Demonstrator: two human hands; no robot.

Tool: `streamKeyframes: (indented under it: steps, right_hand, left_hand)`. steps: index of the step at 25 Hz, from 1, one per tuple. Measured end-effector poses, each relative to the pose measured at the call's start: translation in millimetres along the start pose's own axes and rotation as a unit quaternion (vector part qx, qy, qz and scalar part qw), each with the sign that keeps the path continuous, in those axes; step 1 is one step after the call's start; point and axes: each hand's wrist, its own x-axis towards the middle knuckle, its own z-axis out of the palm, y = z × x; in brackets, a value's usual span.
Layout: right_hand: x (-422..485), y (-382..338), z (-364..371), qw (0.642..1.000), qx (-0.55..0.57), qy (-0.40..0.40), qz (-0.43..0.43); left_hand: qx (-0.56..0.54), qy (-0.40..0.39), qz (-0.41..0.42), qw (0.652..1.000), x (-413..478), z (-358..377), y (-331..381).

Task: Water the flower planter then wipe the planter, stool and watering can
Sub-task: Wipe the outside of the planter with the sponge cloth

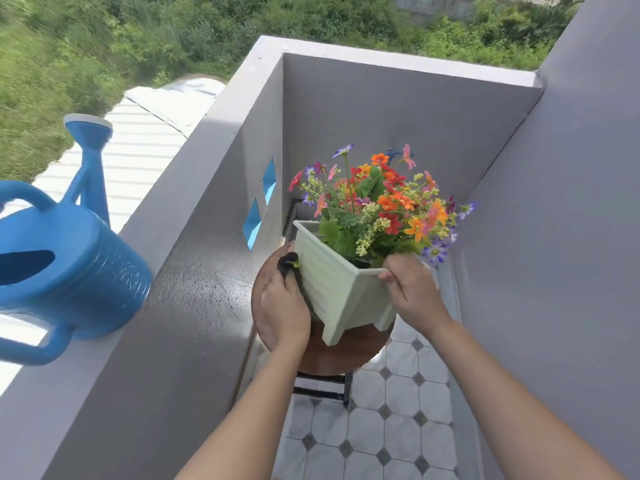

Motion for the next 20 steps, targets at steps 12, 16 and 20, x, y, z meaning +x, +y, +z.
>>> streamKeyframes:
  steps: [12, 16, 20]
  right_hand:
    - [2.2, 4.7, -2.0, 1.000, -0.002, -0.017, -0.020]
    - [1.1, 7.0, -2.6, 1.000, -0.008, -0.013, -0.024]
    - [-5.4, 15.4, -8.2, 0.999, -0.004, -0.028, -0.030]
  left_hand:
    - [-0.037, 0.014, 0.158, 0.987, 28.4, -2.5, 49.0]
    - [-0.039, -0.146, -0.053, 0.987, 81.7, 1.4, 58.2]
    - [-0.072, -0.296, -0.170, 0.937, 97.5, 2.3, 54.1]
